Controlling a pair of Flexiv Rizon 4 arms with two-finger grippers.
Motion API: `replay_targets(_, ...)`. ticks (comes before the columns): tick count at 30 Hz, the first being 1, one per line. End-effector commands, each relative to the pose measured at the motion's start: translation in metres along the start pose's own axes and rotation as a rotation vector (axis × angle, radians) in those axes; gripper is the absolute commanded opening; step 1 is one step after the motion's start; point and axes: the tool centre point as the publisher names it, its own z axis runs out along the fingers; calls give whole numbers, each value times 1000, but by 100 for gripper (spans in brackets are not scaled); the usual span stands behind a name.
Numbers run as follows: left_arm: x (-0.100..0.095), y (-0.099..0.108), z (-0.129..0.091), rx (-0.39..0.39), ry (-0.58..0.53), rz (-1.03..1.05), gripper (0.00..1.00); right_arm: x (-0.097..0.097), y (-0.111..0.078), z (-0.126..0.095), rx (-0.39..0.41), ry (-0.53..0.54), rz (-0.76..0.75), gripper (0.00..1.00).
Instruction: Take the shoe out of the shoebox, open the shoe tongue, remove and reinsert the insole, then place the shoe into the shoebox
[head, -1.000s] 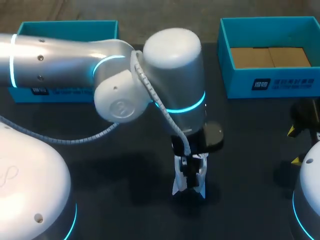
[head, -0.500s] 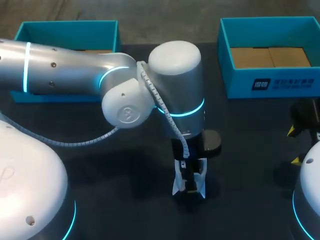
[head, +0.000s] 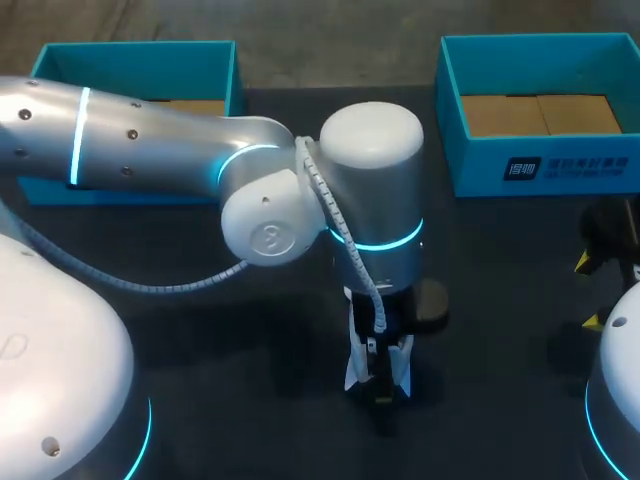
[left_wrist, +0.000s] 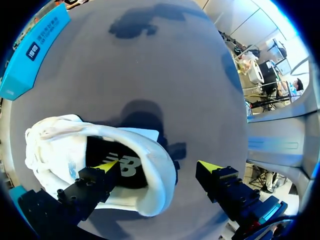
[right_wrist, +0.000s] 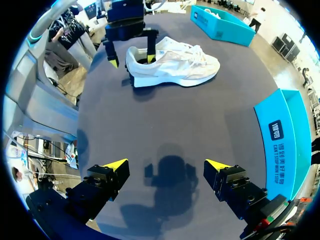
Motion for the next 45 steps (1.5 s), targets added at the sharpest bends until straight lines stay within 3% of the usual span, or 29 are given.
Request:
replay_targets(1, 3, 0, 7, -7, -7, 1, 100, 2, 0, 0, 1, -3, 0, 100)
replay_targets(6, 2, -2, 16, -25, -6, 6, 100, 2, 0, 0, 1, -3, 0, 100)
replay_targets(10, 5, -1, 20, -46, -20, 14, 89, 2, 0, 0, 1, -3, 0, 100)
replay_targets(14, 4, -1, 23, -60, -30, 9, 86, 2, 0, 0, 1, -3, 0, 100)
replay_targets(22, -1, 0, 27, -80, -57, -15, 44, 2, 0, 0, 1, -3, 0, 100)
replay_targets(23, -3, 0, 27, -82, -64, -20, 31, 2, 0, 0, 1, -3, 0, 100)
replay_targets(24, -4, 1, 27, -79, -63, -23, 9, 2, 0, 0, 1, -3, 0, 100)
replay_targets(25, -6, 2, 26, -79, -64, -25, 0, 2, 0, 0, 1, -3, 0, 100)
replay_targets(34, -14, 8, 15, -68, -69, -32, 0, 2, 0, 0, 1, -3, 0, 100)
replay_targets(38, -22, 12, -2, -59, -83, -22, 0, 2, 0, 0, 1, -3, 0, 100)
replay_targets(45, -54, 24, -41, -48, -83, -16, 0, 2, 0, 0, 1, -3, 0, 100)
